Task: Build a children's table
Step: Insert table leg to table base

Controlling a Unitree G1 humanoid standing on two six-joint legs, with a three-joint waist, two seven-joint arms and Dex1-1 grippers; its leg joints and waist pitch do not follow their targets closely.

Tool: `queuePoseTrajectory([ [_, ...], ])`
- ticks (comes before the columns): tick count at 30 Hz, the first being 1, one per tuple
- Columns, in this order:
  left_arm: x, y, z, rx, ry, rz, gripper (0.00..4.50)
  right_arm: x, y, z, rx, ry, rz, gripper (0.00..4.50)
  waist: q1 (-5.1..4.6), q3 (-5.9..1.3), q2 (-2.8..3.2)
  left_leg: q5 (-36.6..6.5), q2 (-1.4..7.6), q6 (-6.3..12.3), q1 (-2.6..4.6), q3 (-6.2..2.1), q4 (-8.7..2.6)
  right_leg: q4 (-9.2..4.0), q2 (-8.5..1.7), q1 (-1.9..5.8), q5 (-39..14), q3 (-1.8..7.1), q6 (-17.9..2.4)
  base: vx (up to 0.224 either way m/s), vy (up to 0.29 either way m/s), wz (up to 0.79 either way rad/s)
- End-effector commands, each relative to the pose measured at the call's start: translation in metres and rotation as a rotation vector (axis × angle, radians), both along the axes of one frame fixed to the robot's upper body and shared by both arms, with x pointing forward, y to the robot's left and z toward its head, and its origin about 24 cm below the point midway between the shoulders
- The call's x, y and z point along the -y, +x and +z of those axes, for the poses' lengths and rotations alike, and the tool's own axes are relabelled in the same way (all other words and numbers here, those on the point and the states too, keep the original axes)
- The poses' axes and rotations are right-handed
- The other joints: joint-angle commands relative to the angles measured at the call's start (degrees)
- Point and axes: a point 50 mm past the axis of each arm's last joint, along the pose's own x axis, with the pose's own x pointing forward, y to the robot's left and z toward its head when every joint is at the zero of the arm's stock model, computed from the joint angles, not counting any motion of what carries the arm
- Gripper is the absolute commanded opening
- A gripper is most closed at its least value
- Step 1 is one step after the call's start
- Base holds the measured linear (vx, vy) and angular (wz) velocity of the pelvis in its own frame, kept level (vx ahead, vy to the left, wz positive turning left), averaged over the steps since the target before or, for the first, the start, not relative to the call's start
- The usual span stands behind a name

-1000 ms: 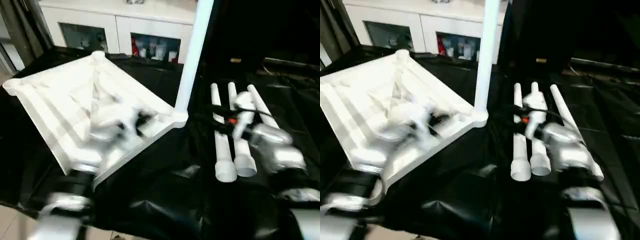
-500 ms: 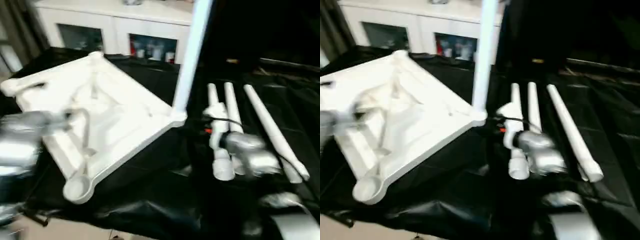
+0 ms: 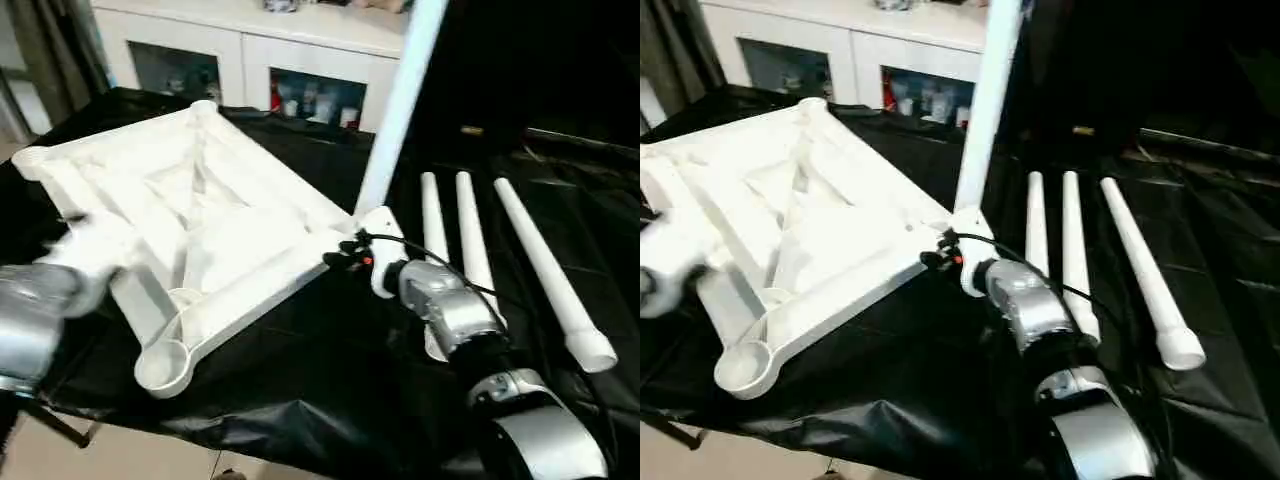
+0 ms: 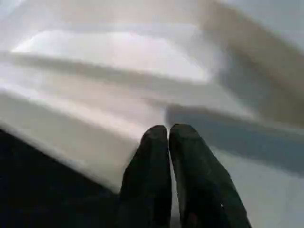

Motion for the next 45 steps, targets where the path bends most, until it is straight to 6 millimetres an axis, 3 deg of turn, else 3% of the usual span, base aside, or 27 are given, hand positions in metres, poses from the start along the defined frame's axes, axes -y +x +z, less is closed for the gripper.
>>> queuePoseTrajectory([
  [1, 0.003, 0.004, 0.002, 0.003, -0.004, -0.022, 0.13, 0.001, -0.002, -0.008, -0.032, -0.029, -0.005, 1.17, -0.16, -3.38, 1.81, -11.1, 2.16, -2.17, 1.0, -0.8, -4.38, -4.02, -4.95, 2.57, -5.1, 3.39, -10.9, 0.0, 0.0, 0.0],
  [4, 0.009, 0.0, -0.005, -0.081, -0.026, -0.088, 0.07, -0.003, -0.002, -0.01, -0.037, -0.036, -0.007, 0.97, -0.43, -3.56, 1.82, -9.3, 2.09, -2.15, 0.95, -0.79, -4.21, -3.65, -4.79, 2.66, -2.1, 3.31, -11.4, 0.0, 0.0, 0.0],
  [8, 0.016, -0.009, -0.015, -0.195, -0.041, -0.167, 0.0, -0.005, -0.001, -0.01, -0.037, -0.037, -0.01, 0.7, -0.69, -3.49, 1.88, -9.8, 2.08, -2.22, 0.9, -0.87, -4.29, -3.59, -4.87, 2.72, -2.1, 3.27, -11.9, 0.0, 0.0, 0.0],
  [12, 0.044, -0.011, -0.018, -0.23, -0.167, -0.3, 0.0, -0.008, 0.002, -0.008, -0.034, -0.037, -0.014, 0.34, -1.03, -3.34, 1.98, -11.6, 2.17, -2.64, 1.08, -0.78, -4.34, -3.81, -4.91, 2.68, -4.2, 3.4, -12.4, 0.0, 0.0, 0.0],
  [18, 0.094, -0.019, -0.023, -0.302, -0.315, -0.544, 0.0, -0.012, 0.003, -0.008, -0.03, -0.035, -0.005, 0.1, -0.44, -3.31, 2.11, -12.1, 2.25, -3.12, 1.26, -0.67, -4.36, -3.87, -4.97, 2.57, -4.6, 3.4, -12.4, 0.0, 0.0, 0.0],
  [24, 0.117, -0.009, -0.026, -0.26, -0.346, -0.602, 0.0, -0.013, 0.004, -0.007, -0.021, -0.038, -0.007, 0.1, -0.37, -3.52, 2.12, -10.2, 2.02, -2.75, 0.79, -0.7, -4.23, -3.61, -4.75, 3.1, -1.9, 3.32, -12.1, 0.0, 0.0, 0.0],
  [26, 0.121, -0.001, -0.027, -0.224, -0.326, -0.602, 0.0, -0.012, 0.005, -0.007, -0.011, -0.044, -0.019, 0.1, -0.56, -3.58, 1.92, -9.8, 1.94, -2.5, 0.82, -0.65, -4.11, -3.65, -4.8, 3.17, -1.8, 3.38, -11.8, 0.0, 0.0, 0.0],
  [27, 0.123, 0.007, -0.027, -0.188, -0.303, -0.583, 0.0, -0.01, 0.007, -0.006, 0.004, -0.057, -0.038, 0.1, -0.58, -3.57, 2.39, -9.6, 1.96, -2.52, 0.87, -0.68, -4.08, -3.74, -4.77, 3.06, -1.8, 3.37, -11.7, 0.0, 0.0, 0.0],
  [29, 0.123, 0.013, -0.027, -0.164, -0.283, -0.566, 0.0, -0.008, 0.008, -0.005, 0.017, -0.067, -0.056, 0.1, -0.57, -3.55, 2.15, -10.4, 1.94, -2.5, 0.96, -0.6, -4.01, -3.9, -4.73, 3.03, -3.0, 3.39, -11.6, 0.0, 0.0, 0.0],
  [30, 0.12, 0.027, -0.026, -0.098, -0.216, -0.504, 0.0, -0.002, 0.013, 0.001, 0.056, -0.067, -0.113, 0.1, -0.47, -3.65, 2.2, -10.1, 1.98, -2.55, 0.95, -0.65, -4.0, -3.83, -4.83, 3.12, -2.9, 3.39, -11.5, 0.0, 0.0, 0.0],
  [31, 0.119, 0.03, -0.026, -0.086, -0.203, -0.493, 0.0, -0.001, 0.014, 0.002, 0.063, -0.066, -0.124, 0.1, -0.37, -3.65, 2.34, -10.3, 1.95, -2.8, 1.14, -0.64, -3.95, -3.93, -4.69, 2.95, -3.1, 3.39, -11.1, 0.0, 0.0, 0.0],
  [32, 0.118, 0.035, -0.025, -0.061, -0.179, -0.471, 0.0, 0.002, 0.016, 0.005, 0.076, -0.061, -0.147, 0.1, -0.5, -3.71, 2.22, -10.0, 1.94, -2.8, 0.85, -0.76, -4.0, -3.73, -4.73, 3.26, -2.7, 3.34, -11.0, 0.0, 0.0, 0.0],
  [33, 0.115, 0.042, -0.023, -0.018, -0.16, -0.412, 0.0, 0.006, 0.018, 0.009, 0.097, -0.05, -0.172, 0.1, -0.53, -3.68, 2.66, -10.1, 1.88, -3.0, 0.87, -0.78, -4.01, -3.86, -4.62, 3.12, -2.5, 3.25, -10.7, 0.0, 0.0, 0.0],
  [35, 0.113, 0.047, -0.022, 0.007, -0.153, -0.374, 0.0, 0.008, 0.02, 0.013, 0.11, -0.043, -0.184, 0.1, -0.84, -3.84, 2.25, -9.2, 1.77, -2.77, 0.53, -0.87, -3.88, -3.5, -4.63, 3.58, -0.7, 3.25, -11.0, 0.0, 0.0, 0.0],
  [36, 0.108, 0.055, -0.02, 0.057, -0.12, -0.307, 0.0, 0.023, 0.027, 0.023, 0.134, -0.095, -0.288, 0.1, -1.21, -3.83, 2.58, -7.0, 1.53, -2.44, 0.43, -0.87, -3.7, -3.51, -4.33, 3.63, 1.6, 3.17, -11.2, 0.0, 0.0, 0.0],
  [37, 0.107, 0.056, -0.019, 0.06, -0.114, -0.304, 0.0, 0.026, 0.028, 0.025, 0.136, -0.111, -0.31, 0.1, -1.08, -4.23, 2.42, -6.0, 1.51, -2.24, 0.68, -0.75, -3.38, -3.25, -4.36, 3.65, 3.5, 3.22, -11.5, 0.0, 0.0, 0.0],
  [40, 0.107, 0.057, -0.019, 0.06, -0.115, -0.309, 0.0, 0.032, 0.031, 0.03, 0.138, -0.13, -0.333, 0.1, -1.18, -4.22, 2.25, -3.3, 1.28, -0.7, 0.21, -0.67, -3.12, -2.95, -4.43, 3.96, 7.5, 3.22, -12.2, 0.0, 0.0, 0.0],
  [41, 0.113, 0.053, -0.017, 0.051, -0.174, -0.35, 0.0, 0.037, 0.031, 0.037, 0.085, -0.055, -0.315, 0.24, -1.14, -4.34, 2.57, -3.1, 1.27, -0.37, 0.26, -0.67, -3.0, -2.85, -4.45, 3.98, 8.2, 3.22, -12.4, 0.0, 0.0, 0.0],
  [43, 0.117, 0.051, -0.015, 0.044, -0.207, -0.381, 0.0, 0.043, 0.032, 0.04, 0.058, -0.034, -0.343, 0.42, -1.09, -4.3, 2.38, -2.2, 1.48, 1.05, 0.3, -0.6, -2.94, -2.76, -4.4, 3.93, 10.2, 3.2, -13.4, 0.0, 0.0, 0.0],
  [45, 0.122, 0.046, -0.014, 0.026, -0.254, -0.425, 0.0, 0.054, 0.034, 0.043, 0.02, -0.06, -0.4, 0.54, -0.7, -4.3, 2.61, -1.8, 1.74, 0.88, 0.56, -0.57, -2.94, -2.7, -4.4, 3.64, 9.5, 3.07, -14.5, 0.0, 0.0, 0.0],
])
